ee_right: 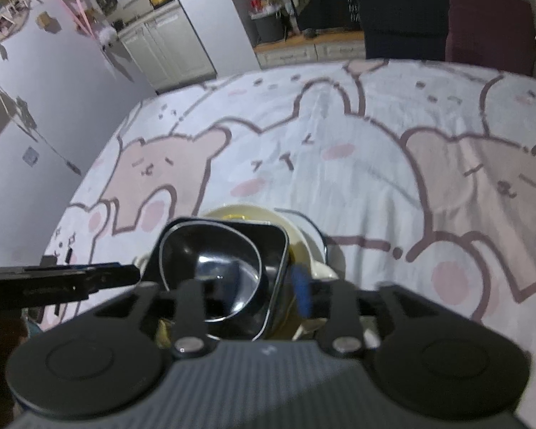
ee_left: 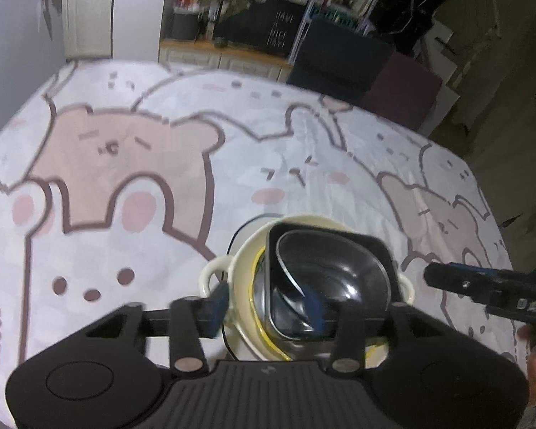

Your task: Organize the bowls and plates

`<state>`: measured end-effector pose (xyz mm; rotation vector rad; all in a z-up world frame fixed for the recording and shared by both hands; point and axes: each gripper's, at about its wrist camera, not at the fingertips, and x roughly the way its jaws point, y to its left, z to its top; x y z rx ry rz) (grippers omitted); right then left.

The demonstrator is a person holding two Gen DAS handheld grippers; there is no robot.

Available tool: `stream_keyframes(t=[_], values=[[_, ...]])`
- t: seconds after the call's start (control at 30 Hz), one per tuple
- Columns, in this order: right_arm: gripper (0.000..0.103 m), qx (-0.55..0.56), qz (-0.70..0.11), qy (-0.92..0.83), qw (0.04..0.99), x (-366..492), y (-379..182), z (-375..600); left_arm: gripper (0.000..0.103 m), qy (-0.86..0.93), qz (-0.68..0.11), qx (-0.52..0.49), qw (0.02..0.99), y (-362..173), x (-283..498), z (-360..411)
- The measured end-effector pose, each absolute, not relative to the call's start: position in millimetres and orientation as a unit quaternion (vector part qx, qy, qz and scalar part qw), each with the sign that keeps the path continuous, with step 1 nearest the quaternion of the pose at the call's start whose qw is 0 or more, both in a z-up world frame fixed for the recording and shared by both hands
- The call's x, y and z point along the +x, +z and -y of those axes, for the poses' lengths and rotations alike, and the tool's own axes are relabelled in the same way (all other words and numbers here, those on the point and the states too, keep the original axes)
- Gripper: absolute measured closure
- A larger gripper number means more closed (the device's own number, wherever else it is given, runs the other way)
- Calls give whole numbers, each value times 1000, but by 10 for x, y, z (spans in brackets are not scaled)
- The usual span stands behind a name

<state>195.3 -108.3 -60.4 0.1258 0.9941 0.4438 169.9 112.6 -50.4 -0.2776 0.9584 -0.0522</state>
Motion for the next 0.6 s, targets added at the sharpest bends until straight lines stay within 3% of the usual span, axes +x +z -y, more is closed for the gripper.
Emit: stream_keyframes(t=[0.07, 0.17, 0.27, 0.6], values=[[34, 60, -452, 210, 865, 1833, -484, 1135, 18, -29, -439, -133, 888, -402, 1580, -1099], [12, 56, -420, 206, 882, 1625, -321, 1208, 1, -36, -405, -131, 904, -238, 1384, -1053], [1, 38, -379, 196, 904, 1370, -180, 1267, 0, -33, -368, -116, 922, -104, 1194, -999], [0, 49, -297, 203, 932, 616, -92, 1529, 0, -32, -318, -101, 942, -22, 535, -915]])
